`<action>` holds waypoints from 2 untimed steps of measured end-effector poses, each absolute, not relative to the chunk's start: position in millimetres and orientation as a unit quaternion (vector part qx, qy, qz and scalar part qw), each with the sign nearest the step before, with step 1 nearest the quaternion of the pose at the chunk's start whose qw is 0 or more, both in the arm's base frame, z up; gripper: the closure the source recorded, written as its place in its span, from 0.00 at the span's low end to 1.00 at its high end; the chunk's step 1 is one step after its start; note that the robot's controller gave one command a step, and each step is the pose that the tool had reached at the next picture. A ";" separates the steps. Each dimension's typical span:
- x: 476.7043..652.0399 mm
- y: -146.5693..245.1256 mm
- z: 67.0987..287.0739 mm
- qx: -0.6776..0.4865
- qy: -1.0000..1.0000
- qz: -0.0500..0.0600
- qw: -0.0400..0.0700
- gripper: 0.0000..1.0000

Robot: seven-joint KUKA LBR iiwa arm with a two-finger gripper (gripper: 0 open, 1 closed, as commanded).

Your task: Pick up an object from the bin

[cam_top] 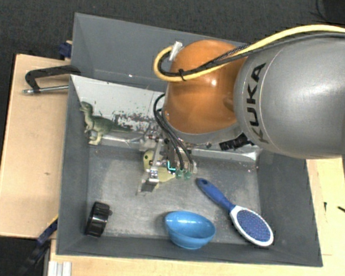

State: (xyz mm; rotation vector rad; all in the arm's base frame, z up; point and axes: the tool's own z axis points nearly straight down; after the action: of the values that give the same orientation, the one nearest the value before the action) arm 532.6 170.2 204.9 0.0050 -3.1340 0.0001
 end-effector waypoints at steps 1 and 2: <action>590.4 98.9 82.1 0.035 -0.999 0.000 -0.002 0.00; 602.3 63.6 105.1 0.015 -1.000 0.000 -0.005 0.00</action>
Offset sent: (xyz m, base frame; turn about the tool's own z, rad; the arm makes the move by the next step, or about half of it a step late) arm 0.0599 -0.0769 -0.1349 -0.0667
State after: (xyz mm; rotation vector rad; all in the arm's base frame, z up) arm 602.3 63.6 105.1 0.0462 -3.1506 -0.0005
